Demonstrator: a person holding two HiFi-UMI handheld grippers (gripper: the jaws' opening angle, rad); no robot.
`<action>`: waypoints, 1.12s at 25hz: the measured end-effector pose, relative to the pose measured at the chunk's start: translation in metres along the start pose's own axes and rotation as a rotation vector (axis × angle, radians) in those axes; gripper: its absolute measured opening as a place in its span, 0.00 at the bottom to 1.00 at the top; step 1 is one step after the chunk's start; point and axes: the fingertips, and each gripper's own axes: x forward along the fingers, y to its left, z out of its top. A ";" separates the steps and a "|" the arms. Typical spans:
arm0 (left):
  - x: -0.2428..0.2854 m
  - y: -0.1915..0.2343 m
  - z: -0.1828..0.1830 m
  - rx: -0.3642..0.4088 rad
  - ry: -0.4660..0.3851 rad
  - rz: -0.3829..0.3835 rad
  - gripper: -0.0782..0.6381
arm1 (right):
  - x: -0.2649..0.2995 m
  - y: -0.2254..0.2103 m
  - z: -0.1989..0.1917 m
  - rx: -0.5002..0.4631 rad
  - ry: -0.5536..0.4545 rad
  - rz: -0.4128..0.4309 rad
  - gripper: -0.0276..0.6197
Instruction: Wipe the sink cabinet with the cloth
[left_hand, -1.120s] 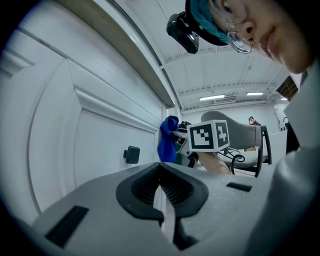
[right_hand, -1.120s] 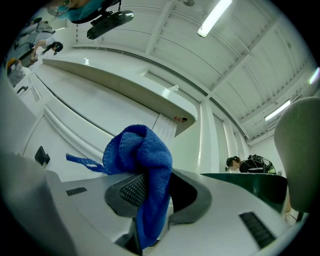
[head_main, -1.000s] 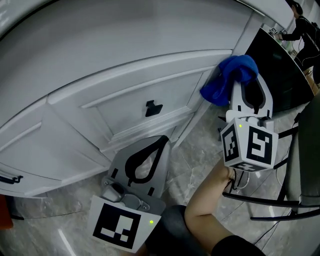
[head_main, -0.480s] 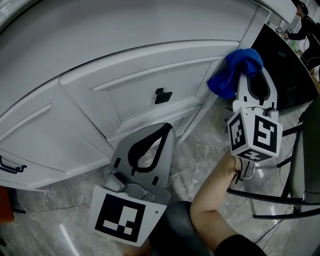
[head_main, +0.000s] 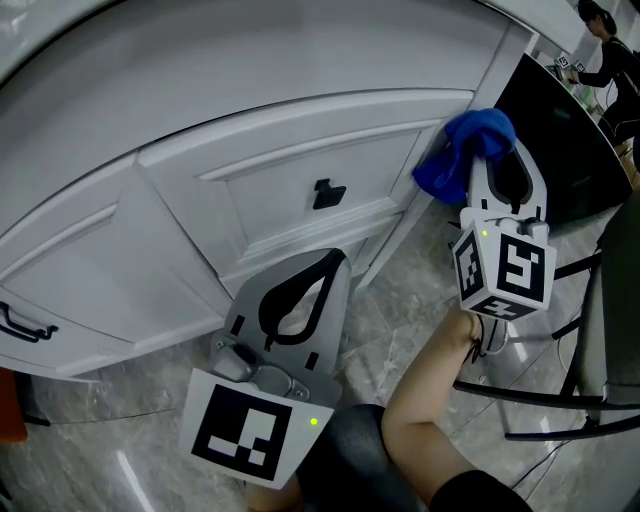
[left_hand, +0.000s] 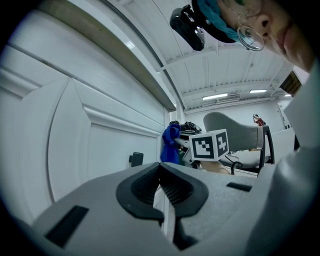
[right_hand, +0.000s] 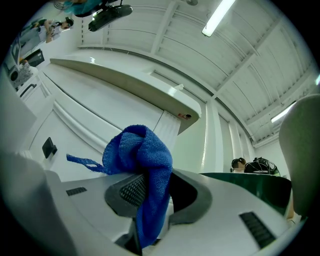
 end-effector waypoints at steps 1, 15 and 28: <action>0.001 -0.001 0.001 0.001 -0.002 -0.004 0.11 | 0.000 0.000 0.000 0.000 -0.001 0.001 0.22; 0.002 -0.003 0.000 0.000 -0.001 -0.010 0.11 | -0.001 0.006 -0.014 -0.016 0.106 0.080 0.22; 0.003 -0.007 0.004 -0.005 -0.012 -0.015 0.11 | -0.004 0.006 -0.019 0.028 0.111 0.012 0.22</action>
